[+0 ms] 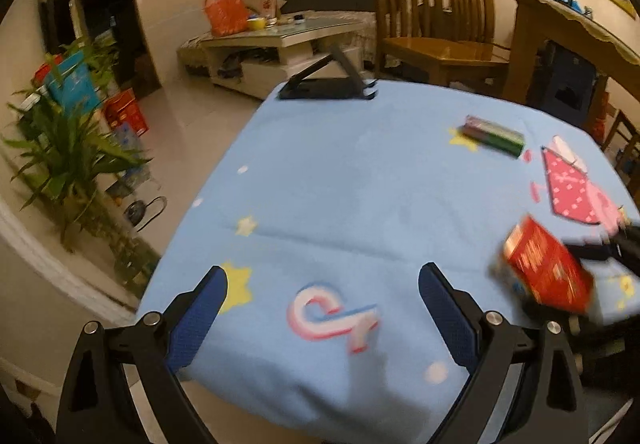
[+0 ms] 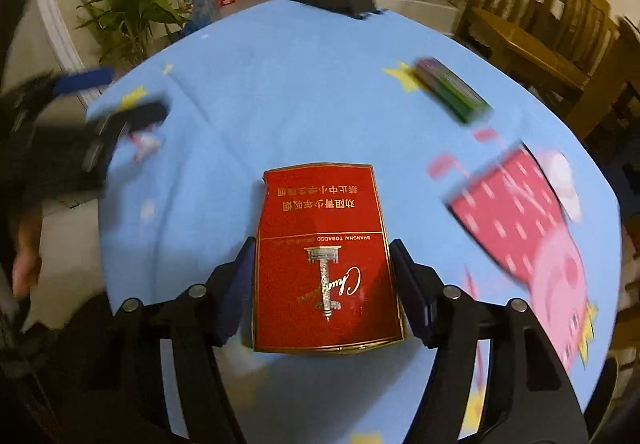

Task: Collect trash
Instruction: 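Reach the right gripper to the red cigarette box and grasp it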

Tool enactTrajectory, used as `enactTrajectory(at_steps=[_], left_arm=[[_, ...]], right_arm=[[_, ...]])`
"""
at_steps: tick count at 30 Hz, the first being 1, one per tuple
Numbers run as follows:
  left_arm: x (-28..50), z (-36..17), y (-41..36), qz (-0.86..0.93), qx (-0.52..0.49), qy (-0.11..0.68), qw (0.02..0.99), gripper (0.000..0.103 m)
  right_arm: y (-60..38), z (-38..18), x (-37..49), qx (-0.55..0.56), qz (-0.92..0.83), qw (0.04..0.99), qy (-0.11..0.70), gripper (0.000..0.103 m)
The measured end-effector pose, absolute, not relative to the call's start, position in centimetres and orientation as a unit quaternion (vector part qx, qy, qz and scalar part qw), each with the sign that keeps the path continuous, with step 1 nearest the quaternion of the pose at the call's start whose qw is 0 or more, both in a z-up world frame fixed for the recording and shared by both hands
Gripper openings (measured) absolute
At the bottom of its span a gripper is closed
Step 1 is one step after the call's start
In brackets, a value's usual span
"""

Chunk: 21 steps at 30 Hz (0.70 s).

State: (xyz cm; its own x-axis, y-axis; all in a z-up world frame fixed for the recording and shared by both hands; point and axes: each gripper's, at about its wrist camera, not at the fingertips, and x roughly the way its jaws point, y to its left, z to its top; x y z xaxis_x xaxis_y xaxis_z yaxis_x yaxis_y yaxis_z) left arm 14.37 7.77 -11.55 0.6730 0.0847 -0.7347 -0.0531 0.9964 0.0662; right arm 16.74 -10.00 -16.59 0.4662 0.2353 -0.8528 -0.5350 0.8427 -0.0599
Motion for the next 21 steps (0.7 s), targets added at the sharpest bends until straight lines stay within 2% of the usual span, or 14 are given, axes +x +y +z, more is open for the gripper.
enactTrajectory(at_steps=[6, 12, 16, 21], left_arm=[[19.0, -10.7, 3.2, -0.02, 0.017, 0.409, 0.912, 0.093], [26.9, -10.4, -3.9, -0.133, 0.09, 0.385, 0.909, 0.093], [30.6, -12.2, -6.9, -0.191, 0.165, 0.389, 0.886, 0.093], [31.3, -12.9, -8.9, -0.253, 0.163, 0.394, 0.868, 0.093]], right_arm=[[-23.1, -14.4, 11.6, -0.049, 0.166, 0.874, 0.454, 0.064], [-34.4, -13.9, 10.2, 0.125, 0.121, 0.889, 0.424, 0.064], [-35.8, -12.9, 10.1, 0.129, 0.131, 0.893, 0.411, 0.064], [-35.4, -12.0, 10.6, 0.122, 0.153, 0.893, 0.406, 0.065]])
